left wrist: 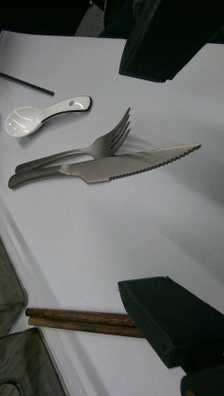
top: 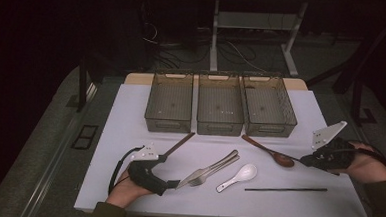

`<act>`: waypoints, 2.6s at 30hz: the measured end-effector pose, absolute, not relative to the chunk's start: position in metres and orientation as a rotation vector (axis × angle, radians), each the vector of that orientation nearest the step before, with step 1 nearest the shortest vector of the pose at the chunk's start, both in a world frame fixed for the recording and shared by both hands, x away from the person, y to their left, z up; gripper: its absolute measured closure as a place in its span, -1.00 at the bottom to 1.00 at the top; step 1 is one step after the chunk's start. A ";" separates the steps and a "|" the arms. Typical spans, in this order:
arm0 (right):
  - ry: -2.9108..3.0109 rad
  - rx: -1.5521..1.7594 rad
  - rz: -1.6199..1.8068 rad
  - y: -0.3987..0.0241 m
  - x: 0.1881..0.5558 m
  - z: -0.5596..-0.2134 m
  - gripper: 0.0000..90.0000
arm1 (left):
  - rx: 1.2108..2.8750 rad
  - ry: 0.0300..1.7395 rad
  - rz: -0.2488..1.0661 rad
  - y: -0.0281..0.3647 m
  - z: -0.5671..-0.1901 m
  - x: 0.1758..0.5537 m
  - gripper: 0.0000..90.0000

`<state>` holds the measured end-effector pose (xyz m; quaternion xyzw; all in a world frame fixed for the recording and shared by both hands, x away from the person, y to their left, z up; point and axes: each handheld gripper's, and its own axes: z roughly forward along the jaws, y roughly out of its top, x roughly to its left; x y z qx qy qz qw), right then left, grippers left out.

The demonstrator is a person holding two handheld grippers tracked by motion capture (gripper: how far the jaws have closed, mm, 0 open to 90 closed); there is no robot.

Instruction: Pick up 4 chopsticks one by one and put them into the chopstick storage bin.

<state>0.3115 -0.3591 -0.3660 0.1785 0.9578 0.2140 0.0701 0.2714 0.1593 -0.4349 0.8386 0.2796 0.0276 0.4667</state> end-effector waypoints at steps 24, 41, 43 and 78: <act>2.687 0.749 1.053 -0.325 0.326 -0.371 0.90 | 1.976 0.733 0.115 0.163 -0.436 0.271 -1.00; 2.571 0.828 1.278 -0.300 0.335 -0.385 0.90 | 1.955 0.732 0.131 0.165 -0.436 0.271 -1.00; 2.560 0.832 1.301 -0.298 0.335 -0.385 0.90 | 1.958 0.732 0.138 0.165 -0.437 0.271 -1.00; 2.404 0.871 1.507 -0.236 0.356 -0.373 0.90 | 1.984 0.708 0.176 0.164 -0.440 0.269 -1.00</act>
